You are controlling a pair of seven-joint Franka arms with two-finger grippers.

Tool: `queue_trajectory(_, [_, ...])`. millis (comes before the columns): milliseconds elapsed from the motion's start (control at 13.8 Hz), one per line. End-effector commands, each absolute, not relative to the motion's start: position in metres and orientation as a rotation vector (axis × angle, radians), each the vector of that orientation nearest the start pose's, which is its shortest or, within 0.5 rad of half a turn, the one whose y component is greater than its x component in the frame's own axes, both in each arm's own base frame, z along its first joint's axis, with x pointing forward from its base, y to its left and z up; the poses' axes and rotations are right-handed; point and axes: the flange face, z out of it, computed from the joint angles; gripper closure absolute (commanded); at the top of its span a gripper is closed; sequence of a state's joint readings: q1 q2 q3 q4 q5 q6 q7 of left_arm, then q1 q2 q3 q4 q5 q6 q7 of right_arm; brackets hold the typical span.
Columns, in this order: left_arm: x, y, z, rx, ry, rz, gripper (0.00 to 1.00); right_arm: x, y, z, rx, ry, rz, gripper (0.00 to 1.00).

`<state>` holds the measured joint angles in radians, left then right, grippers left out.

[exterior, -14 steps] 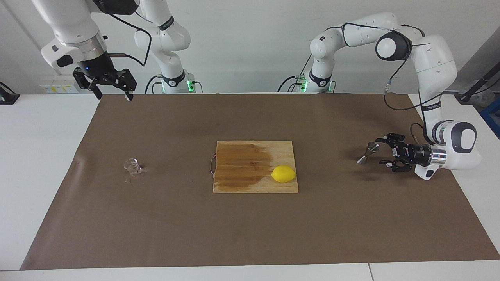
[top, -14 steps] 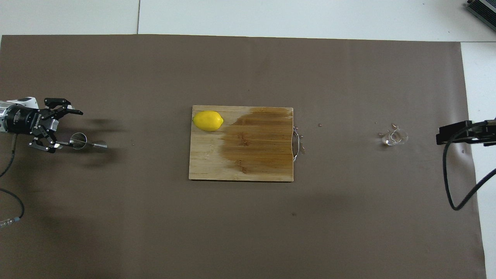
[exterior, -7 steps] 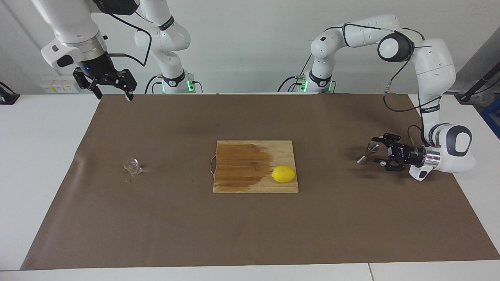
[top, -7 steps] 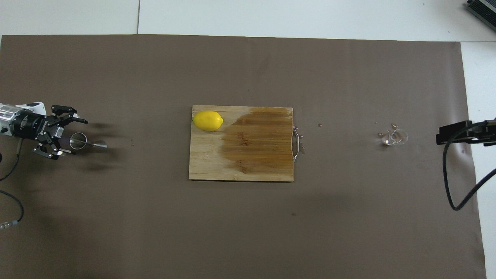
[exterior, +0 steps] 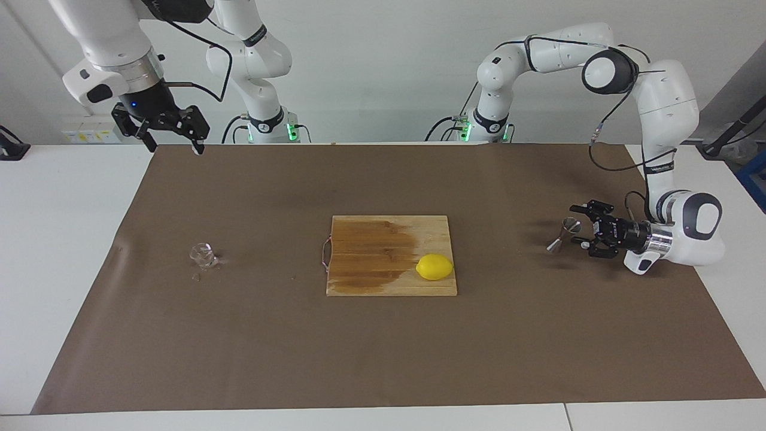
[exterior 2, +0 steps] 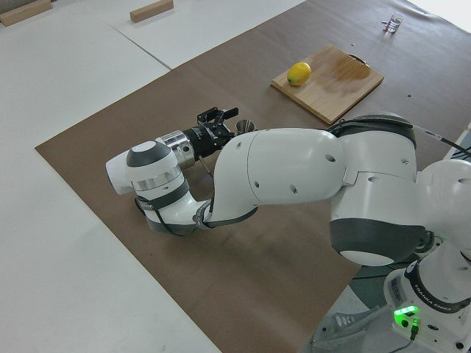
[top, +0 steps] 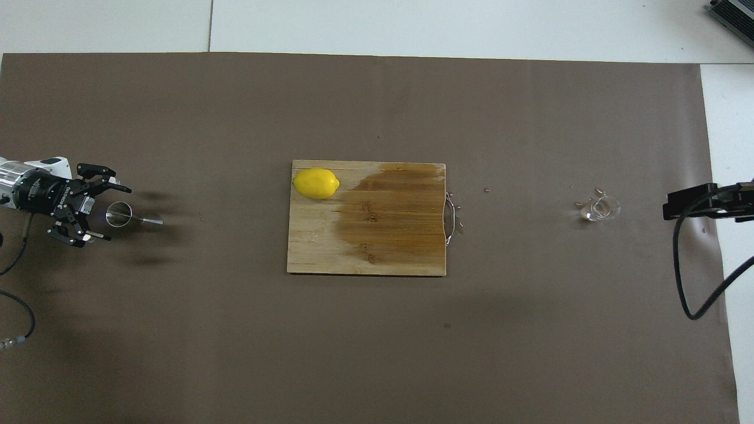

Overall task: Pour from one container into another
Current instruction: 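Close the left gripper around the metal jigger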

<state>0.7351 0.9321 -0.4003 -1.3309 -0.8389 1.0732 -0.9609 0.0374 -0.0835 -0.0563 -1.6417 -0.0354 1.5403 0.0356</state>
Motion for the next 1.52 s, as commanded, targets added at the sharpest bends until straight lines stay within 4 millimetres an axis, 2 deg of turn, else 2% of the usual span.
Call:
queue_trajectory(0, [0.606,0.177,0.247,1.411,1.035,-1.556,0.00,0.519,-0.016,0.637,-3.153,0.085,0.017,0.00])
queue_trajectory(581, [0.604,0.178,0.235,1.473,1.002,-1.514,0.00,0.519,-0.016,0.637,-3.153,0.085,0.015,0.00])
queue_trajectory(1452, [0.609,0.177,0.222,1.515,1.063,-1.458,0.00,0.519,-0.016,0.638,-3.153,0.087,0.012,0.00])
